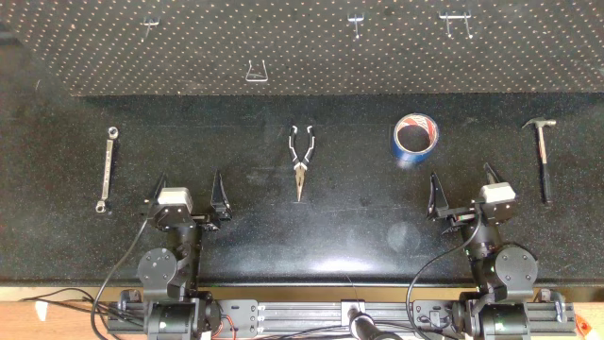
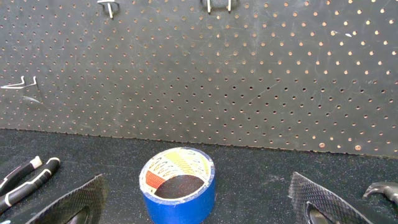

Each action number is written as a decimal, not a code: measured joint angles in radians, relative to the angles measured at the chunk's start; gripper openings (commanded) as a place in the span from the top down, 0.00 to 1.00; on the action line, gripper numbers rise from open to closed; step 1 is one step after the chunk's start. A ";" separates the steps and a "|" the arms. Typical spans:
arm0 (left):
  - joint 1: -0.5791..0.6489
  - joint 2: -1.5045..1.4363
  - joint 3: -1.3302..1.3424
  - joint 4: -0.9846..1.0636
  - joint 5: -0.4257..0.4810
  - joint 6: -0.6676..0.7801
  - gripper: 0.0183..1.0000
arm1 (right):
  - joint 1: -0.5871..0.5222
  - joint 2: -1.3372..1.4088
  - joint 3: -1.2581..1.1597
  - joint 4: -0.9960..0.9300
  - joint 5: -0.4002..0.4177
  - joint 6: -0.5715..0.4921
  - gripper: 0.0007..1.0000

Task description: Place Tools Onto Pegboard

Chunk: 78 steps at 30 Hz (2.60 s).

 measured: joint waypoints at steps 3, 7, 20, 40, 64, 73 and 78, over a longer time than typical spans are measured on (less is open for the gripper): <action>0.000 0.000 0.000 0.000 0.000 0.000 0.00 | 0.000 0.000 0.000 0.000 0.000 0.000 0.04; 0.000 0.000 0.000 0.000 0.000 0.000 0.00 | 0.000 0.000 0.000 0.000 0.000 0.000 0.04; 0.000 0.000 0.000 0.000 0.000 0.000 0.00 | 0.000 0.000 0.000 0.000 0.000 0.000 0.04; -0.004 0.000 0.000 0.000 0.000 0.000 0.00 | 0.000 0.000 0.000 0.000 0.000 0.000 0.04; 0.586 0.961 0.693 -0.599 0.041 0.537 0.01 | 0.000 -0.003 0.000 0.000 0.000 0.000 0.04; 0.694 1.142 0.740 -0.613 -0.006 0.678 0.01 | 0.000 -0.003 0.000 0.000 0.000 0.000 0.04; 0.735 1.230 0.789 -0.623 0.074 0.671 0.01 | 0.000 -0.003 0.000 0.000 0.000 0.000 0.04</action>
